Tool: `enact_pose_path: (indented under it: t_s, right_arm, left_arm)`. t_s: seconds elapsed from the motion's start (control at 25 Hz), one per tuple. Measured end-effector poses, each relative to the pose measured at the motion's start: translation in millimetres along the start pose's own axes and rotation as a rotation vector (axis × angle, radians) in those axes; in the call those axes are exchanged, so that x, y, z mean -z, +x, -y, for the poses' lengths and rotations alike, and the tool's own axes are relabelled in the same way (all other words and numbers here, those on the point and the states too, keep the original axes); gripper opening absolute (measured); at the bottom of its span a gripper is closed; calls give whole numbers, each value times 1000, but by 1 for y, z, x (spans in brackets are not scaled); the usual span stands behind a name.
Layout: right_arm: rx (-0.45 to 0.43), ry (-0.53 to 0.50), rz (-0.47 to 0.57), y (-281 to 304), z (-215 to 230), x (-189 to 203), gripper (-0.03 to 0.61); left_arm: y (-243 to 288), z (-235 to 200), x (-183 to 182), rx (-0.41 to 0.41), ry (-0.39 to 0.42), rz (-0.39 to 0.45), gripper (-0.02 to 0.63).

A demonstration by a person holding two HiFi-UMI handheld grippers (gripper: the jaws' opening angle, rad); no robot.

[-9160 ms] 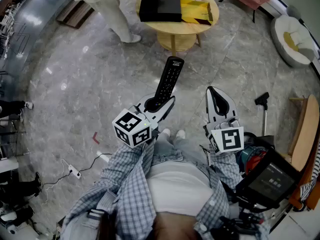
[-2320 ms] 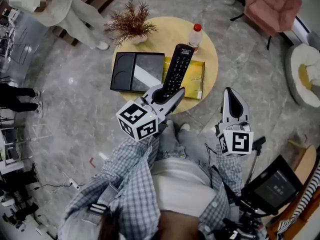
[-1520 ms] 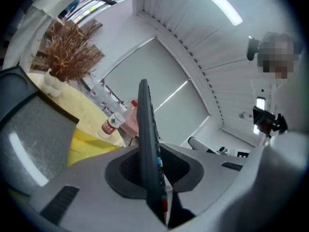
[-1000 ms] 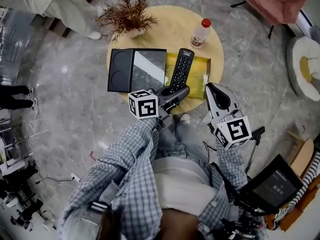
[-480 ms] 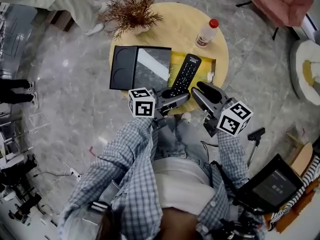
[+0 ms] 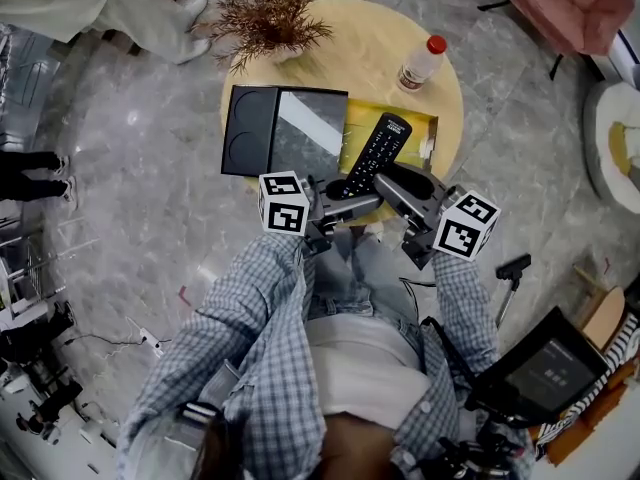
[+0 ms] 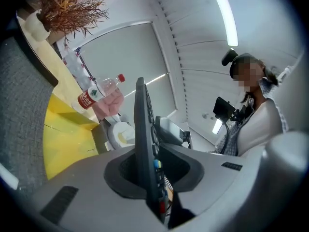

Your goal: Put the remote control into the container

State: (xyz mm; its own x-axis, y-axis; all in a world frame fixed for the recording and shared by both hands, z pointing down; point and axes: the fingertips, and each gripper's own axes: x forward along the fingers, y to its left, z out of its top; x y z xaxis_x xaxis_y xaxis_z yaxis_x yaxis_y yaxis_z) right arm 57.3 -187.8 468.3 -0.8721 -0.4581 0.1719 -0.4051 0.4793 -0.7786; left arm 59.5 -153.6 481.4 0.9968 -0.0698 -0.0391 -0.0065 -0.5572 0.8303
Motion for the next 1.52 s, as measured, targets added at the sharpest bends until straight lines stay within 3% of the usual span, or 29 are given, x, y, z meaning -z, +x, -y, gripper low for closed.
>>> enact_pose_path:
  t_s: [0.2,0.4,0.8,0.92,1.52]
  right_arm:
    - [-50,-15,-16,3,-7,2,124]
    - [-34,34,8,3,-5,-3,107]
    - [3,38,13,3,-3,-5,104]
    - [17,55,55,-1,1,-12,101]
    - [70,59,122,-18,16,-36,97]
  left_arm:
    - [-1,5,3,16,17,-16,80]
    - [2,4,0,-1,23,-6,80]
    - [5,-5,6,-114,126,-96,83]
    - [3,-8,10,-134,110,-104,145]
    - [-26,-20,6,-179,60,0,155]
